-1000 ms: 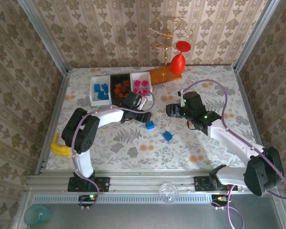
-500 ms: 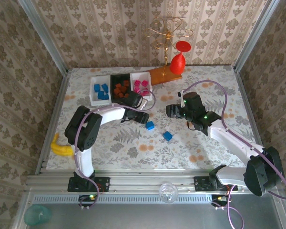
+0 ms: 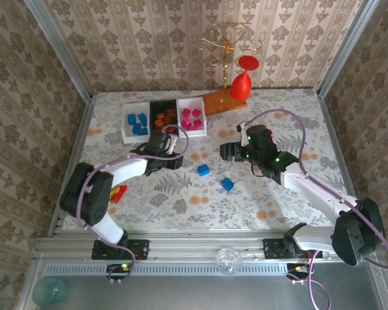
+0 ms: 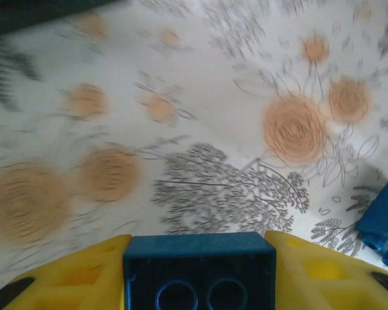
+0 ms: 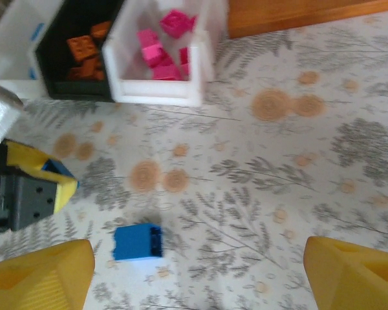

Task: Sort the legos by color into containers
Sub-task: Pick up the lego from the center of the table, then place the lego in the container.

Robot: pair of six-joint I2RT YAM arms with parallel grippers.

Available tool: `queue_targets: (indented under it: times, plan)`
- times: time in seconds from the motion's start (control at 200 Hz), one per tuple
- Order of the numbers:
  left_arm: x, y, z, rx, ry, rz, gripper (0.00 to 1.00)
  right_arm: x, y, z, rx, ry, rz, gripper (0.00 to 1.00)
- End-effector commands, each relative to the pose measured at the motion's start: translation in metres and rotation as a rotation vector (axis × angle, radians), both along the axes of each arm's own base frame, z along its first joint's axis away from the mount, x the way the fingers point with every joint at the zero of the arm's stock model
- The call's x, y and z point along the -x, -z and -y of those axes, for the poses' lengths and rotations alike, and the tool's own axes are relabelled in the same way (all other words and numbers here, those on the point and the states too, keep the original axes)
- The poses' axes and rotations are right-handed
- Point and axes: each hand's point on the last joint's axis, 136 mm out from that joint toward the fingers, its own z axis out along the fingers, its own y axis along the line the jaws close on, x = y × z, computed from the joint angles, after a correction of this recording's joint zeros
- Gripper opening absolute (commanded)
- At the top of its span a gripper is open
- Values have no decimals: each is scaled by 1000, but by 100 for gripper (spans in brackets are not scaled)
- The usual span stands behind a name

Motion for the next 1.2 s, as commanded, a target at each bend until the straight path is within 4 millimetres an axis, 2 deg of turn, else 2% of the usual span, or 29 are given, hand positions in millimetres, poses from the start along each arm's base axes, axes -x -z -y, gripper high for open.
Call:
queue_targets:
  times: [0.0, 0.09, 0.21, 0.295, 0.395, 0.6, 0.72, 0.8, 1.01, 1.165, 1.175, 1.195]
  plan:
    - [-24, -50, -29, 112, -152, 151, 39, 8, -12, -25, -52, -91, 28, 86]
    - [-38, -71, -64, 106, -254, 211, 40, 10, -13, -35, -55, -118, 26, 86]
    - [-63, -88, -108, 60, -376, 252, 41, 12, -12, -47, -58, -155, 20, 87]
    - [-86, -93, -135, 23, -449, 268, 41, 13, -10, -52, -56, -165, 19, 87]
    - [-114, -85, -153, -9, -495, 241, 41, 13, -9, -53, -61, -166, 18, 88]
    - [-160, -64, -164, -71, -501, 184, 44, 15, -8, -50, -49, -155, 9, 88]
    - [-173, -55, -167, -108, -495, 164, 50, 16, -1, -50, -46, -144, -19, 89]
    - [-179, -57, -168, -123, -495, 164, 57, 16, 5, -51, -44, -136, -43, 89]
    - [-172, -91, -163, -75, -483, 225, 69, 17, 19, -59, -38, -136, -85, 89]
    - [-148, -119, -150, 43, -453, 270, 72, 17, 20, -67, -26, -143, -85, 89]
    - [-145, -121, -148, 55, -448, 274, 72, 16, 28, -68, -13, -144, -103, 89]
    - [-141, -124, -145, 82, -440, 280, 72, 16, 31, -68, -7, -144, -109, 89]
